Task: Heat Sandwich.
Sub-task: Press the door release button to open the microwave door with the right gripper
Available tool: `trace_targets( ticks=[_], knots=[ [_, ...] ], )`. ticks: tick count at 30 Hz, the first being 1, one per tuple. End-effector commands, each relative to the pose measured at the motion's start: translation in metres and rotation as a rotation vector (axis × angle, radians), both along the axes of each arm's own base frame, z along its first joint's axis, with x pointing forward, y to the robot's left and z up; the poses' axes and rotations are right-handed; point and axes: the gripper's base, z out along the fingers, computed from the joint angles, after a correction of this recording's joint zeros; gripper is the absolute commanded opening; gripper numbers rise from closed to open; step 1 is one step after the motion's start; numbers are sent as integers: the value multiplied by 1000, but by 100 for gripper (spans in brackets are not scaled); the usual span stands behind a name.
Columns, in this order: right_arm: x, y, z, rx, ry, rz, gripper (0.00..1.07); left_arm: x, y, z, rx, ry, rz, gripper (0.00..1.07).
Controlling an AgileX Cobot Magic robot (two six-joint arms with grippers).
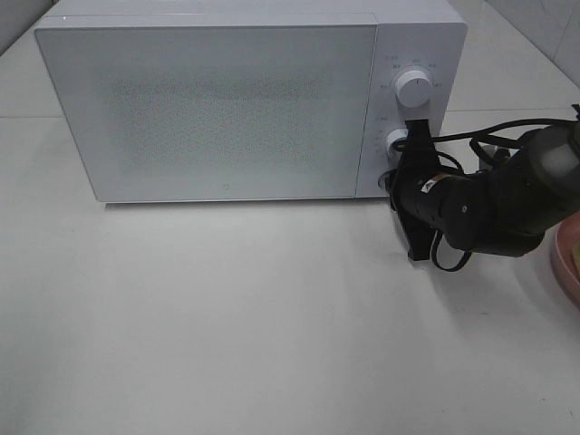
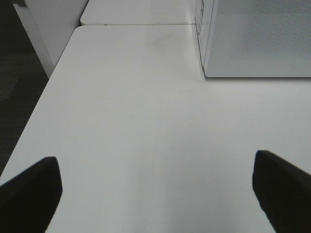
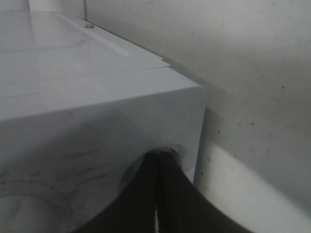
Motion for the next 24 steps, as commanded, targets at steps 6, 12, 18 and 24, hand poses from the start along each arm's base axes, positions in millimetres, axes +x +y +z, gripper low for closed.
trace_targets(
  ticks=[6, 12, 18, 24],
  knots=[
    [20, -4, 40, 16, -373, -53, 0, -4, 0, 0, -2, -34, 2, 99],
    [27, -1, 41, 19, -398, -40, 1, -4, 0, 0, -2, -34, 2, 99],
    [39, 5, 39, 26, -433, -33, 1, -4, 0, 0, -2, -34, 2, 99],
    [43, 7, 41, 51, -455, -28, 1, -4, 0, 0, -2, -34, 2, 99]
  ],
)
